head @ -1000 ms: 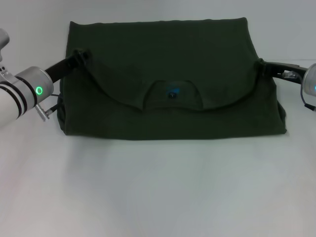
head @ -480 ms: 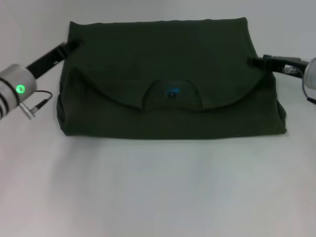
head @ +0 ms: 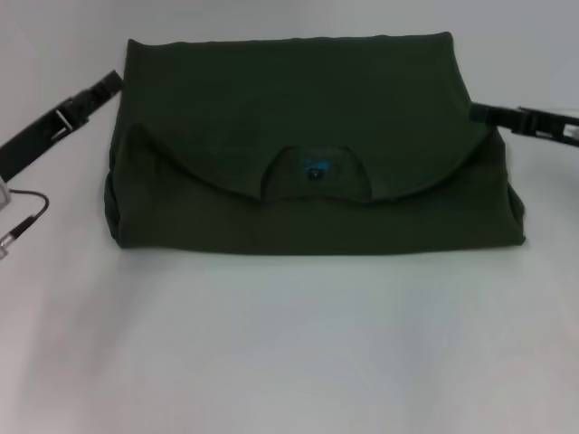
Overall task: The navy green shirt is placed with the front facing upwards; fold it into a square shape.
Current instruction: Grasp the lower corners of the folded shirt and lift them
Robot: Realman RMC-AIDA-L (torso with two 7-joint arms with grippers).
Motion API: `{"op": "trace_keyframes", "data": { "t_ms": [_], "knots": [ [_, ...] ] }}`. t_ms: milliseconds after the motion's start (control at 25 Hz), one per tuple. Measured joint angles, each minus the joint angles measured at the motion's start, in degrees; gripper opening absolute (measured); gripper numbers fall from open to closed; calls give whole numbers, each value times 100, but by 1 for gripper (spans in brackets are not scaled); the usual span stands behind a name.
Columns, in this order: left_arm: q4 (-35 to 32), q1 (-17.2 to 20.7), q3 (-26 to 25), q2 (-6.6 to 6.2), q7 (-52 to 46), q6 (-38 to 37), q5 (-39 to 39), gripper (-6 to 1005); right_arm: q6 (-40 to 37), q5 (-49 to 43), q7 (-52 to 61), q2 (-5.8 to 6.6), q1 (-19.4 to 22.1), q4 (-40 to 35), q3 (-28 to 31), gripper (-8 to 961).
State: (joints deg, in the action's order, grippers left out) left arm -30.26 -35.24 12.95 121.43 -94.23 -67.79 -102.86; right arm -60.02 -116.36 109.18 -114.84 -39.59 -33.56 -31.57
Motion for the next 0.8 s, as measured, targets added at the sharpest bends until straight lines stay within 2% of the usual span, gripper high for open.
{"op": "trace_keyframes", "data": {
  "t_ms": [240,400,640,800],
  "knots": [
    [-527,523,857,85,21,-250,-33,767,-1051,-14,550,210,315,-87,-17,609],
    [-945,831,1391,107,51,-238,-194,764,-1291,-17,652,279,403,-92,-15,611],
    [-1234,1033,1485,138,297,-215,-797,761,-1286,-17,744,308,575,-65,34,615],
    [-1246,1075,1516,191,728,-43,-1103,759,-1182,-1,746,270,657,-37,37,615]
  ]
}}
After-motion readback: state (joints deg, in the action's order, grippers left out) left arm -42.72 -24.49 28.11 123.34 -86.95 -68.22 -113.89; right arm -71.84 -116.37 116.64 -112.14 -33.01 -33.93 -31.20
